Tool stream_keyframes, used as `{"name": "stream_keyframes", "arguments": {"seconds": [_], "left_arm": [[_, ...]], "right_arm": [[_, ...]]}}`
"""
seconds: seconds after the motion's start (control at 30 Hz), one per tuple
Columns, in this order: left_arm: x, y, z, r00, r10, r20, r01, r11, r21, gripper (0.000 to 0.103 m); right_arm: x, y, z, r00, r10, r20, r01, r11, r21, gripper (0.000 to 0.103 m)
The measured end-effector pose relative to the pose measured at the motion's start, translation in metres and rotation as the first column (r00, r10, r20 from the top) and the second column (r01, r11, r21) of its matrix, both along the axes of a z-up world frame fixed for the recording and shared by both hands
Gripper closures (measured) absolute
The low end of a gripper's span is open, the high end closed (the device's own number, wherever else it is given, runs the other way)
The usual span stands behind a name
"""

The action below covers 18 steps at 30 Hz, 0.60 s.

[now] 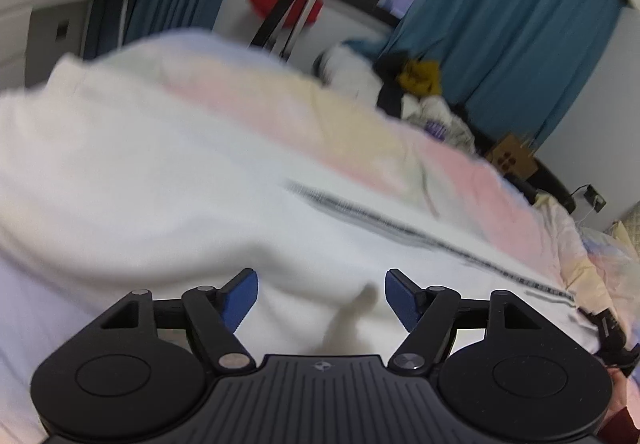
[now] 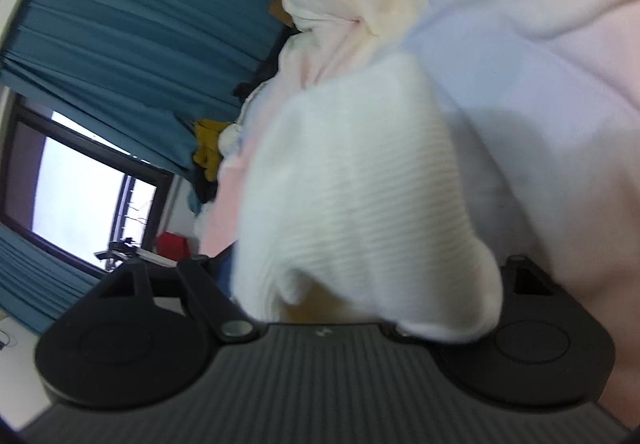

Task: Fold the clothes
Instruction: 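Grasp the ribbed cuff with the right tool and lift it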

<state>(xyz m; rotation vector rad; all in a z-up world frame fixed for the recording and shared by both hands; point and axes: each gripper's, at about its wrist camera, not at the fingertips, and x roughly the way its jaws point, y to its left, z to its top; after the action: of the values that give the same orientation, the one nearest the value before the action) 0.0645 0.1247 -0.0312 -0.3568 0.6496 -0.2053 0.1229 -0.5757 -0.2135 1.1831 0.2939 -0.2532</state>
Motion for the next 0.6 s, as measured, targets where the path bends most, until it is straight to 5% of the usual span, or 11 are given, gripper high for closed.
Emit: {"name": "stream_keyframes", "arguments": {"seconds": [0.1, 0.43, 0.6], "left_arm": [[0.005, -0.014, 0.003, 0.999, -0.019, 0.034, 0.017, 0.997, 0.072, 0.029], [0.023, -0.049, -0.016, 0.995, -0.093, 0.017, 0.086, 0.964, 0.252, 0.028], [0.026, -0.048, -0.019, 0.994, -0.105, 0.005, 0.100, 0.959, 0.264, 0.028]], "right_arm": [[0.004, 0.002, 0.004, 1.000, 0.008, -0.026, -0.009, 0.999, -0.040, 0.022], [-0.009, 0.008, 0.018, 0.996, -0.021, -0.085, 0.013, 0.995, -0.094, 0.084], [-0.013, 0.016, 0.048, 0.998, -0.030, -0.059, 0.020, 0.986, -0.163, 0.089]]}}
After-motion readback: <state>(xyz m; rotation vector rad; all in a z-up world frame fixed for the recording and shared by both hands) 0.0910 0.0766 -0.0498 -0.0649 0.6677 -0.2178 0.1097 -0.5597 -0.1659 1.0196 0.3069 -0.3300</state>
